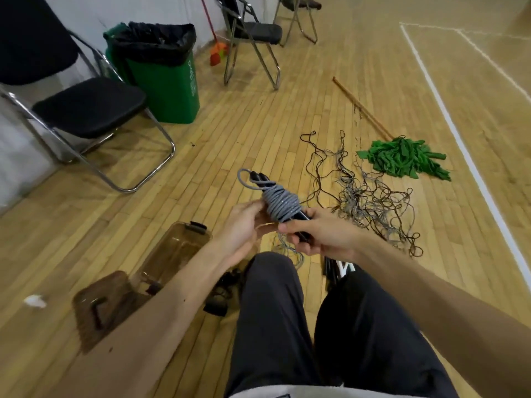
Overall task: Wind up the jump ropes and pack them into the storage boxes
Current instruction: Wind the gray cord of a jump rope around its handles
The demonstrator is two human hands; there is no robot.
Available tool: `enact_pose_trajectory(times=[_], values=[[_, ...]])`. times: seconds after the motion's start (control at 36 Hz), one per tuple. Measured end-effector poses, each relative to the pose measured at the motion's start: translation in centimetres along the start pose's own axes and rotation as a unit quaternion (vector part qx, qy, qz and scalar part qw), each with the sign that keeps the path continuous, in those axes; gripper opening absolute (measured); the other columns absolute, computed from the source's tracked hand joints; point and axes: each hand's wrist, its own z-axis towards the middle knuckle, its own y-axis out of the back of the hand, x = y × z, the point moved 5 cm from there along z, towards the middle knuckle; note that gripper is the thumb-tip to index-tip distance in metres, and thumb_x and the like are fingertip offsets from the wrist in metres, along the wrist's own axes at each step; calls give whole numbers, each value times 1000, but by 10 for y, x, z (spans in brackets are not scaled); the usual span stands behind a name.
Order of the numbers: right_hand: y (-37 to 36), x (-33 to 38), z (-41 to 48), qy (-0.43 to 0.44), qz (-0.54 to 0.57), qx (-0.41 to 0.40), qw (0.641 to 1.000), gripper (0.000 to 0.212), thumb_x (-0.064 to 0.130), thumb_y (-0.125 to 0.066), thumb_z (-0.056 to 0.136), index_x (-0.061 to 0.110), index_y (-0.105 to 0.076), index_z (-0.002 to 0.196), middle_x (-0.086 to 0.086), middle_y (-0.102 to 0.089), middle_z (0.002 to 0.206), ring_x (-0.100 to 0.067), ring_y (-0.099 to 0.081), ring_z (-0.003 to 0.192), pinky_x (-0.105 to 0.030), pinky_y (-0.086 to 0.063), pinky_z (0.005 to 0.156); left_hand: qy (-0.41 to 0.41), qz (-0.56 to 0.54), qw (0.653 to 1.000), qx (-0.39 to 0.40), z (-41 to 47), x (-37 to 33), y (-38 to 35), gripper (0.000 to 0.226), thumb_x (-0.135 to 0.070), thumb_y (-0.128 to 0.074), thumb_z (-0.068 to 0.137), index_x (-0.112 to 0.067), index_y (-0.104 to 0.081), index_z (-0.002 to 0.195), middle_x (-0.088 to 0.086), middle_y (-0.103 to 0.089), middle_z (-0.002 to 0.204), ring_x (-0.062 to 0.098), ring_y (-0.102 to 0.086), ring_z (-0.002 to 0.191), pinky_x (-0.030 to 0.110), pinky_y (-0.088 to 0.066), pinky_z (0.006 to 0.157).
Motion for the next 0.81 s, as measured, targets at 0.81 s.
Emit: enact_pose_trajectory(times=[0.81], values=[[22,-290,444,-101,-632,104,761,29,23,-60,100,13,-53,127,-10,-62,123,-27,-61,112,-29,-40,72,365,-14,880,-305,217,381,234,44,-41,-61,98,-20,-56,135,4,-67,121,25,-61,114,47,-48,105]])
